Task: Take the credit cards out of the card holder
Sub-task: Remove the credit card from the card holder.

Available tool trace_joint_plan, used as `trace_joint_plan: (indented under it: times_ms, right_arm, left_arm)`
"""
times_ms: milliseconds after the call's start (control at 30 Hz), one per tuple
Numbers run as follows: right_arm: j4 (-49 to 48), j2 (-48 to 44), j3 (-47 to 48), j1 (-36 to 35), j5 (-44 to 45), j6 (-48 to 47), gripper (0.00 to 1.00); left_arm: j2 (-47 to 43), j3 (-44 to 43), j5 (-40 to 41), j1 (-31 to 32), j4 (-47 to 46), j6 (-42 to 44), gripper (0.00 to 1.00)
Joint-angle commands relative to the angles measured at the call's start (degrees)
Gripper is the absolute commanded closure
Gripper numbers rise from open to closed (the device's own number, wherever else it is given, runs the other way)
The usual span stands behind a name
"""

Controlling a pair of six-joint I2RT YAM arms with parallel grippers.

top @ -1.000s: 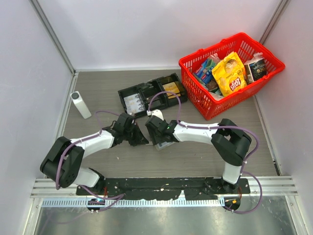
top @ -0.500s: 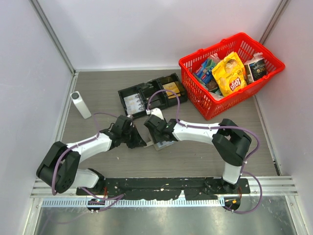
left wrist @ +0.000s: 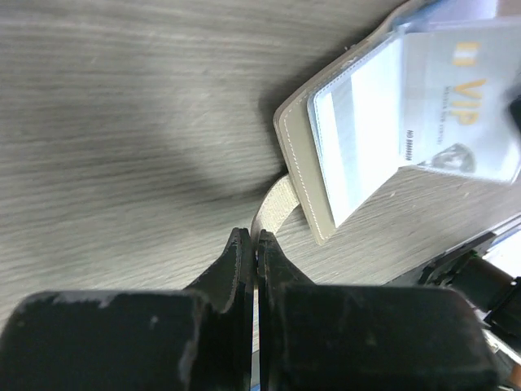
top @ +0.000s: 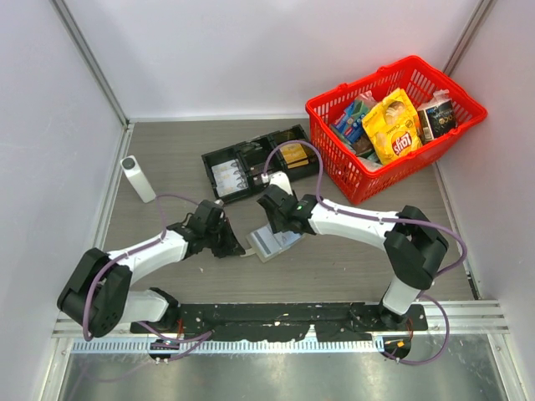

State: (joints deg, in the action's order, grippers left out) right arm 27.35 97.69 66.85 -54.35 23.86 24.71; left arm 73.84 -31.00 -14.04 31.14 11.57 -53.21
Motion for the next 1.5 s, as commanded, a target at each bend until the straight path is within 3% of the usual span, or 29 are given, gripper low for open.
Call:
trace_joint_plan:
  times_ms: [0,200,500,767,933,1167,1467]
  right_arm:
    - [1.82,-3.73,-1.37,1.96,4.0,-1.24,0.47]
    - [2.53,-4.35,-2.6,3.37,4.54,-0.37,0.47]
    - [-7.73,-7.16,-5.32,3.37,-10.39,3.32,0.62]
    - [-17.95,-5.14,-9.54,3.37,-18.58,5.17,0.72]
    - [-22.69,-4.79,-11.65,3.46,-22.44,5.53,0.75]
    - [-25.85,-3.47,-15.34,5.3,-24.98,5.96,0.78]
    - [-29.29,-4.44,-20.97,7.41,-27.72,6.05,0.79]
  left_arm:
    - [-2.04,1.12,1.12,0.07,4.16,2.06,1.0]
    - [-4.32,1.56,2.7,-0.11,7.49,3.11,1.0]
    - [-8.45,0.16,7.54,-2.48,15.22,7.42,0.98]
    - [-14.6,-6.43,13.51,-2.57,22.26,8.82,0.69]
    - [-16.98,-11.26,15.28,-2.57,25.34,8.92,0.59]
    - [-15.05,-11.98,5.36,-1.78,15.61,2.6,0.58]
    - [-3.98,-7.58,-1.07,0.94,-2.6,-6.11,0.6]
